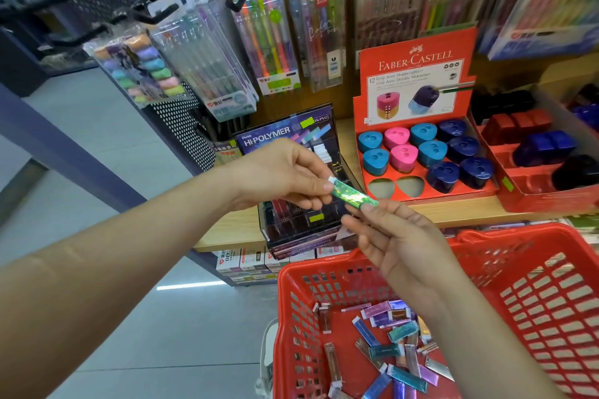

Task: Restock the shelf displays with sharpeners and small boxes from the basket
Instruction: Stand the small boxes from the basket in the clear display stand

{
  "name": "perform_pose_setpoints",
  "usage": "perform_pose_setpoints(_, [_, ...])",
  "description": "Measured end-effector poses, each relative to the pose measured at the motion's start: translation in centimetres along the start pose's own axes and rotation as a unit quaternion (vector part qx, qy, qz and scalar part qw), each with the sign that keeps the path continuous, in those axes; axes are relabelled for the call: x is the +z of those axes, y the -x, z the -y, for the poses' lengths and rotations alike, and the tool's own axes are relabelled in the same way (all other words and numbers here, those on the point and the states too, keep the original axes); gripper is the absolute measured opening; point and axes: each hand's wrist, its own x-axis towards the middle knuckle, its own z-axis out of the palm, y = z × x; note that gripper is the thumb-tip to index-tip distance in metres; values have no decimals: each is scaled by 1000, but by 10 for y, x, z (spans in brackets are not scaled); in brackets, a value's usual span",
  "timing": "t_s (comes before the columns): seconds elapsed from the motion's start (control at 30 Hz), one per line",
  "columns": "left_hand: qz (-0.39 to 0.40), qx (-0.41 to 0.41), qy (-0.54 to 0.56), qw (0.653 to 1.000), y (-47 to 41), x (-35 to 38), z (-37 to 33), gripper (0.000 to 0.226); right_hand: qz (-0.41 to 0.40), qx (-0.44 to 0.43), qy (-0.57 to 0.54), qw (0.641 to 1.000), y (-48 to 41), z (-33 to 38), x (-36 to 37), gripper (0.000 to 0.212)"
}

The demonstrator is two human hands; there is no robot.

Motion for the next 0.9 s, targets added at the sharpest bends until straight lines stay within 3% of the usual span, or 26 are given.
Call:
perform_pose_setpoints(0.23, [-92,40,11,995,7,-14,0,10,21,-16,66,997,4,-2,9,7])
perform_pose_setpoints(0.3, [-161,48,-57,984,11,-30,-4,8,-4,-32,107,994,1,-4,7,3])
perform_pose_setpoints(0.43, [-268,42,-251,929,20,-72,-1,4,-89,-97,210,969,-10,-8,-4,16])
perform_pose_setpoints(0.63, [-251,19,-403,880,19,-81,34,5,-71,-134,381,912,-22,-18,-11,39])
perform_pose_setpoints(0.9, [-254,87,-416,869,11,-69,56,13,-39,-175,539,823,-21,-21,-10,49])
